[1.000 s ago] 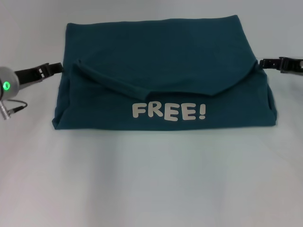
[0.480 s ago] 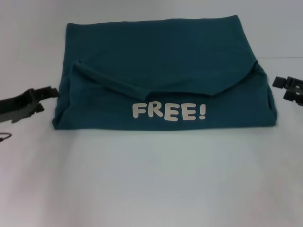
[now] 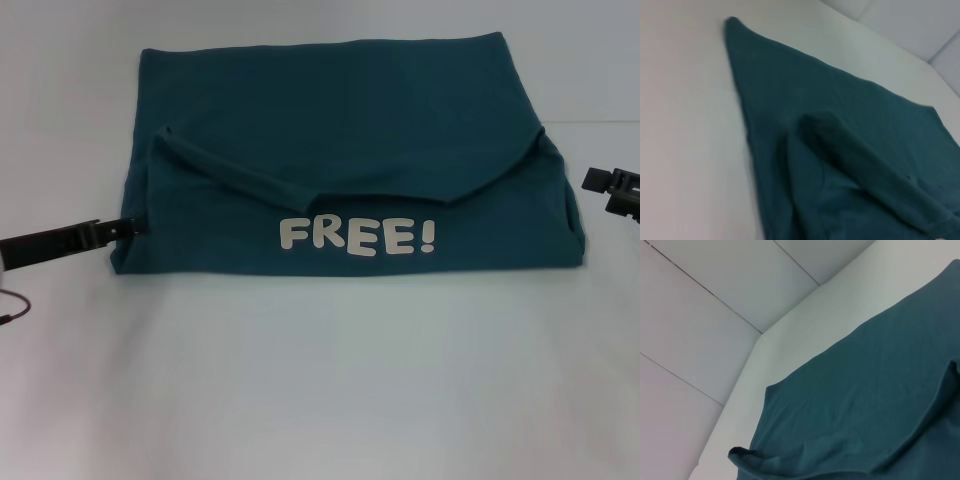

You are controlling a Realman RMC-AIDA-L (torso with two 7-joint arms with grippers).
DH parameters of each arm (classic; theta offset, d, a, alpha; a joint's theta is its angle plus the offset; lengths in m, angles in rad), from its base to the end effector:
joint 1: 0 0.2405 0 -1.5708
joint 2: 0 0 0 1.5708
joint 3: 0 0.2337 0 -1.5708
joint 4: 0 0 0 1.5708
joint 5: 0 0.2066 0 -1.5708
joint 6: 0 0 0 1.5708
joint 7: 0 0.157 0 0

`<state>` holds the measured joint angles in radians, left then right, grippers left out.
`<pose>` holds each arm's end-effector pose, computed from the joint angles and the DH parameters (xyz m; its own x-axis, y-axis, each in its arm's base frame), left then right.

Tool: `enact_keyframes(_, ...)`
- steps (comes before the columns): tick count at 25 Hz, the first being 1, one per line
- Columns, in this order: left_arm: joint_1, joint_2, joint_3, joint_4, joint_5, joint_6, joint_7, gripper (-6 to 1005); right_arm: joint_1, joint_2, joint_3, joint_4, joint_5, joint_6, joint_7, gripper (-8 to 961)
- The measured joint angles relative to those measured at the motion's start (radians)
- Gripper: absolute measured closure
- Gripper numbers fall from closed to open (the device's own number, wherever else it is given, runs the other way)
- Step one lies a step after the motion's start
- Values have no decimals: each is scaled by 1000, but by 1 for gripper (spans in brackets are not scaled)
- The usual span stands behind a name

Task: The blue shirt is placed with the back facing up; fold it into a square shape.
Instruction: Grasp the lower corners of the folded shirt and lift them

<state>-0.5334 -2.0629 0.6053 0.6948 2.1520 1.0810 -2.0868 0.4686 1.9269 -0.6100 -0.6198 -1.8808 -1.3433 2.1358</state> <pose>-0.3081 0.3725 0.0350 0.3032 0.7097 0.6360 0.9525 -0.2066 -0.2236 0.3026 0.3528 0.0815 0.1355 -0.6967 -0.7045 -0.9682 -0.2441 0.0552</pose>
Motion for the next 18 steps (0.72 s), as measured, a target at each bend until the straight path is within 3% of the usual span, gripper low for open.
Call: enact_keyframes(18,-33,-6,25,-96,0,-87,71,273,-19,0,41,7,2,-9,-6,54)
